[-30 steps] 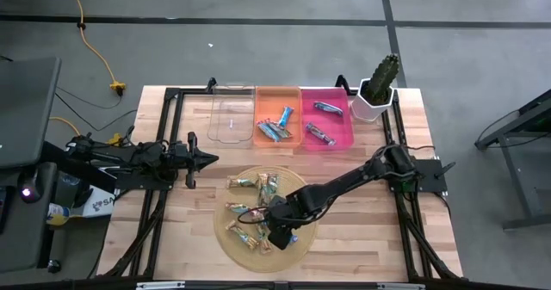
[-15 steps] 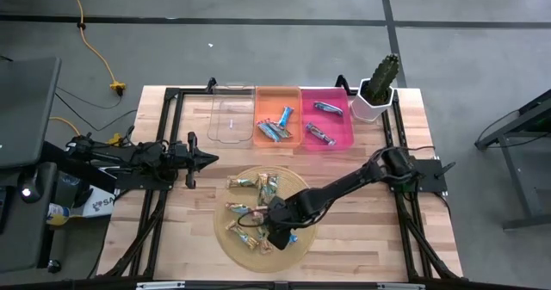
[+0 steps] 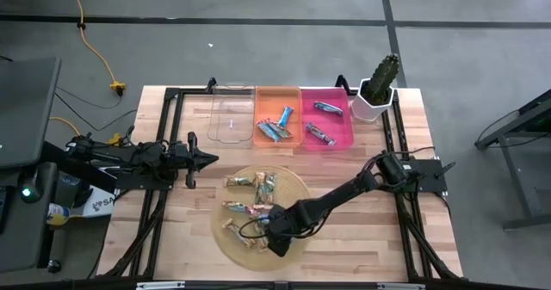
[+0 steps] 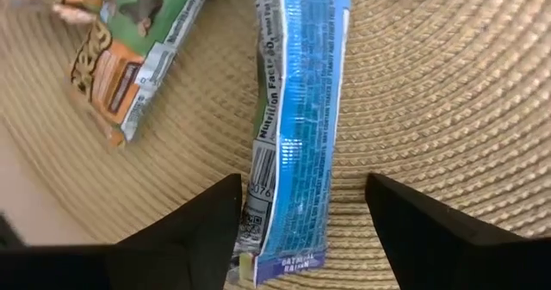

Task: Pick and place Granola Bars by type
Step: Put the blue granola bar into the pink bin

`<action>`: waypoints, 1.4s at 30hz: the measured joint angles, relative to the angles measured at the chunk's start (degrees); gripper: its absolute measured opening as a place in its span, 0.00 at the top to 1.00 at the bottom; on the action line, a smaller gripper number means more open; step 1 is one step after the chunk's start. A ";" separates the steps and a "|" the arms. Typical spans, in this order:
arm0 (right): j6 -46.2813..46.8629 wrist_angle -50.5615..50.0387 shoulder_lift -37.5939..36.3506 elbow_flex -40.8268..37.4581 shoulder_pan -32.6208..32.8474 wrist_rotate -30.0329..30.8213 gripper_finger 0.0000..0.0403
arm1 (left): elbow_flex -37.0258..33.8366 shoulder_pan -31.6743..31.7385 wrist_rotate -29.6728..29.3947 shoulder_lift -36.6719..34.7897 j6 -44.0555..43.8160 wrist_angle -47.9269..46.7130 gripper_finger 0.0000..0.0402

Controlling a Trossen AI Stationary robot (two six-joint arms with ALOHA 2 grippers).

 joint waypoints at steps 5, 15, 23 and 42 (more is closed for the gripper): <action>0.89 -0.22 0.23 0.00 -0.08 1.36 0.41 | 0.02 0.00 0.02 0.00 0.00 0.00 1.00; 2.60 -1.14 0.27 0.00 -0.13 -1.76 0.56 | 0.00 0.00 0.00 0.00 0.00 0.00 1.00; 4.15 -1.58 0.09 0.00 -0.08 -6.26 0.66 | 0.01 0.00 0.00 0.00 0.00 0.02 1.00; 6.30 0.77 -12.10 -0.04 -0.21 -3.40 0.70 | 0.02 0.00 0.02 0.00 0.00 0.02 1.00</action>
